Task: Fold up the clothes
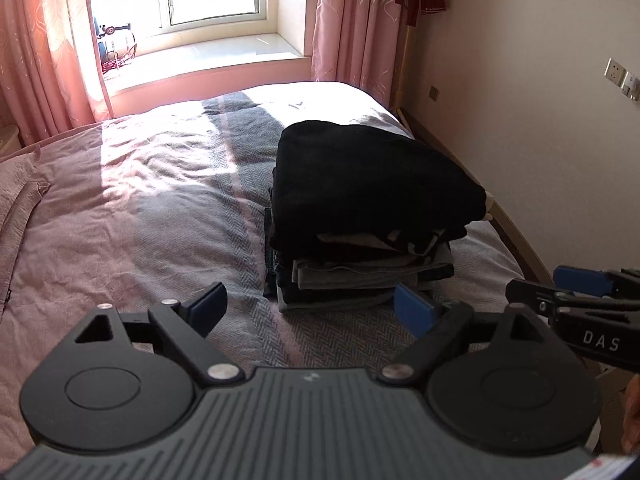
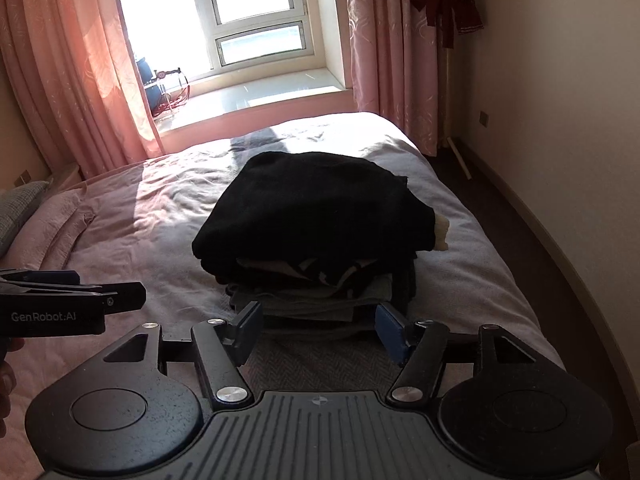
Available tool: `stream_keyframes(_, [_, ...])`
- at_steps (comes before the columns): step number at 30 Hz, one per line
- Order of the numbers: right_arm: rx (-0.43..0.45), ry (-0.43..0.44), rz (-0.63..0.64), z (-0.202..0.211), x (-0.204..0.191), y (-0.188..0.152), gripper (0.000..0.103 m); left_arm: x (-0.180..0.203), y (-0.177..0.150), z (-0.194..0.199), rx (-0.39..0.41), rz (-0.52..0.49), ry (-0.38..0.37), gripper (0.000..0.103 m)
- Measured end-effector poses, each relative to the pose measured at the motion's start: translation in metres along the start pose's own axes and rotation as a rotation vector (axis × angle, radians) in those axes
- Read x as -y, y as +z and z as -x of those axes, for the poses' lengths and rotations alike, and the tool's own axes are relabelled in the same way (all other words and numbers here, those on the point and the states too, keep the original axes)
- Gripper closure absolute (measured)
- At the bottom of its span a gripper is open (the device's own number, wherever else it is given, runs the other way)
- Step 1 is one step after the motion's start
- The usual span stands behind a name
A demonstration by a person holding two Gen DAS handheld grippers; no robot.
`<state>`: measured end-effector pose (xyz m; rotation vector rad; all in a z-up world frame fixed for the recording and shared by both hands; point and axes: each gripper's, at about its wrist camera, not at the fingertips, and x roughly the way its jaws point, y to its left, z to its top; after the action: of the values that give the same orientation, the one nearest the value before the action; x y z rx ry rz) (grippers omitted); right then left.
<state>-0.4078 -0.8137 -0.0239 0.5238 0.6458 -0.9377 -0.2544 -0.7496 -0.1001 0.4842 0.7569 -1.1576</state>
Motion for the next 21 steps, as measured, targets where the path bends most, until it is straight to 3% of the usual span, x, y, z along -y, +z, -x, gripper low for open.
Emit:
stream_keyframes(3, [0.015, 0.009, -0.018, 0.025, -0.006, -0.009, 0.042, -0.001, -0.011, 0.031, 0.025, -0.027, 0.008, 0.008])
stream_keyframes(9, [0.031, 0.031, -0.005, 0.072, -0.027, -0.027, 0.042, -0.005, -0.036, 0.079, 0.057, -0.034, -0.01, 0.008])
stream_keyframes(21, [0.039, 0.036, -0.006, 0.111, -0.04, -0.051, 0.042, -0.003, -0.064, 0.116, 0.078, -0.061, -0.04, 0.008])
